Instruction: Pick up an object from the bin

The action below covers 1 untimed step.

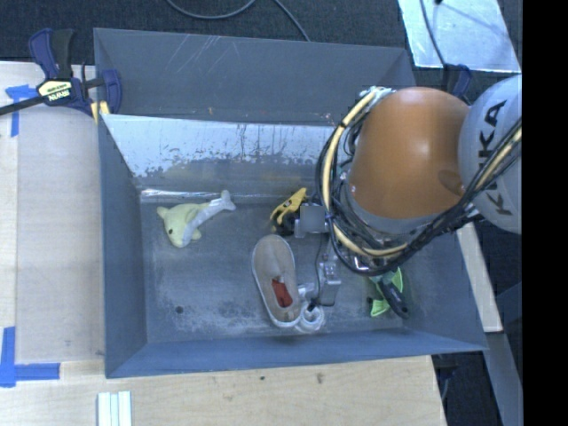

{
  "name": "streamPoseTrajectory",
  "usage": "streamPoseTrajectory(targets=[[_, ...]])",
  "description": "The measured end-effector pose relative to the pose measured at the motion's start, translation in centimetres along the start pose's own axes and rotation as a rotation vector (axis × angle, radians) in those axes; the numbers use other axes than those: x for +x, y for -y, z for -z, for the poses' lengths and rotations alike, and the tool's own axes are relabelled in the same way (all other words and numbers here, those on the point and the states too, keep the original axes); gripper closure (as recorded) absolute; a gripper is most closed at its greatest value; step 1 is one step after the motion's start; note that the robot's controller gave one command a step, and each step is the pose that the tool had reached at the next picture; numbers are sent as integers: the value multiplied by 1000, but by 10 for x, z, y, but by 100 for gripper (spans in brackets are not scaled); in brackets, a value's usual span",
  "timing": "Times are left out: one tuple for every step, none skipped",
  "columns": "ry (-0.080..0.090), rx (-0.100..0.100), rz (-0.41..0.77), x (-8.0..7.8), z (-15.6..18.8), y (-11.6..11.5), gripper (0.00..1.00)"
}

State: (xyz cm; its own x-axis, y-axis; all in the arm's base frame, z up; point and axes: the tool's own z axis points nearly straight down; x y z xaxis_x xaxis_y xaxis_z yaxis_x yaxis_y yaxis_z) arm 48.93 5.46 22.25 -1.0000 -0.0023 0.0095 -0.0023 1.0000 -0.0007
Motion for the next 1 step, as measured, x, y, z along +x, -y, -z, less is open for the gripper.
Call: streamPoseTrajectory(targets=[[8, -1, -2, -2, 4, 0, 0]])
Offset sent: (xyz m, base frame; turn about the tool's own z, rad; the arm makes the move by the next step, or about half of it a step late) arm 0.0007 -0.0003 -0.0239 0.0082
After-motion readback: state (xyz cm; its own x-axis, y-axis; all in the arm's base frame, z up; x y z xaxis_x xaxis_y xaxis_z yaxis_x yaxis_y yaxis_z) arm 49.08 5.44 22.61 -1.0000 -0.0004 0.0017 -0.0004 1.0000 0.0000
